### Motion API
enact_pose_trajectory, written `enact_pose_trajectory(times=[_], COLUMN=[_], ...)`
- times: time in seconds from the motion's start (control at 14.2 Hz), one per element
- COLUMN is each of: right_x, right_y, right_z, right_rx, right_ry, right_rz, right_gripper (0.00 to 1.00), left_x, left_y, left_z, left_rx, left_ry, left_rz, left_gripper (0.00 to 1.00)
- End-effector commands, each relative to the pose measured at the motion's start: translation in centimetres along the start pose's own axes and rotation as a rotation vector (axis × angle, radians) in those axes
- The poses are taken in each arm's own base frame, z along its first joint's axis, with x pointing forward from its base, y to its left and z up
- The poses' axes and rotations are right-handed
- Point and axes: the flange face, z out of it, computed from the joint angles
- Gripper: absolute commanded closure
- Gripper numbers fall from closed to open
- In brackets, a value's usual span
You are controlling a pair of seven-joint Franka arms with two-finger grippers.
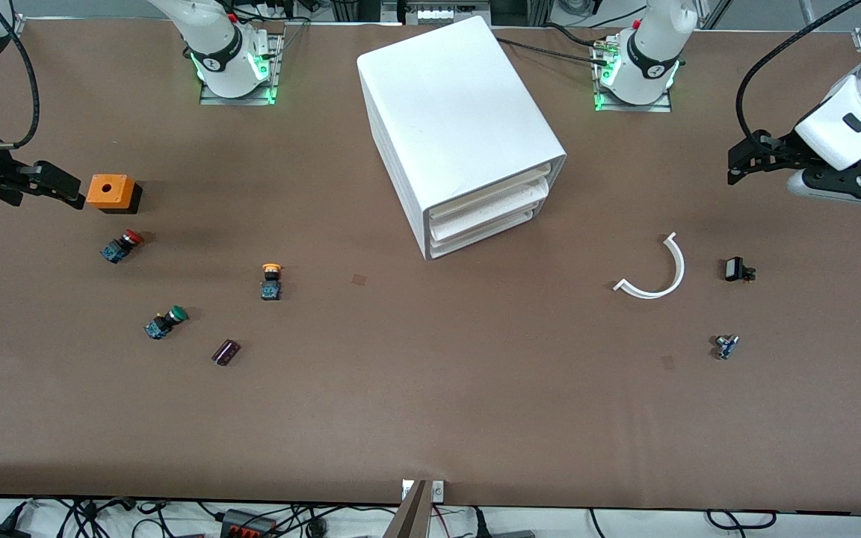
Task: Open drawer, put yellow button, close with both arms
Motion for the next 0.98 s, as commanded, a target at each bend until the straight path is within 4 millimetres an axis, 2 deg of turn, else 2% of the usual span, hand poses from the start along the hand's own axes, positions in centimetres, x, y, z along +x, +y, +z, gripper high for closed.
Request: enact_pose_trajectory(times=[0.0, 0.35, 0.49, 0.63, 0.7, 0.91], right_x=[-0.5, -0.4, -0.2, 0.3, 0.5, 1.1], right_y=[-0.1, -0.4, -0.6, -1.8, -2.5, -5.6], right_z=[-0.2, -0.2, 0.2, 1.4, 1.9, 4.1], right_rx=[-0.011, -0.013, -0.007, -0.003, -0.003, -0.009], right_ry=[0.006, 0.006, 0.002, -0.016, -0.022, -0.063], right_rz=[-0.016, -0.021, -0.024, -0.042, -0.054, -0.095], right_gripper=[0.0, 0.0, 0.0, 0.0, 0.0, 0.0], left_x=[0.1, 0.2, 1.0, 1.1, 1.5, 0.7], left_y=[0.0, 0.1, 0.2, 0.4, 1.2, 2.3], left_z=[-0.7, -0.7, -0.8, 0.2, 1.2, 2.0], left_rx=[-0.007, -0.01, -0.011, -0.018, -0.025, -0.152], left_ry=[-0.002, -0.002, 0.001, -0.069, -0.099, -0.192], left_rz=[0.015, 0.005, 0.009, 0.021, 0.035, 0.04], left_gripper=[0.0, 0.0, 0.0, 0.0, 0.0, 0.0])
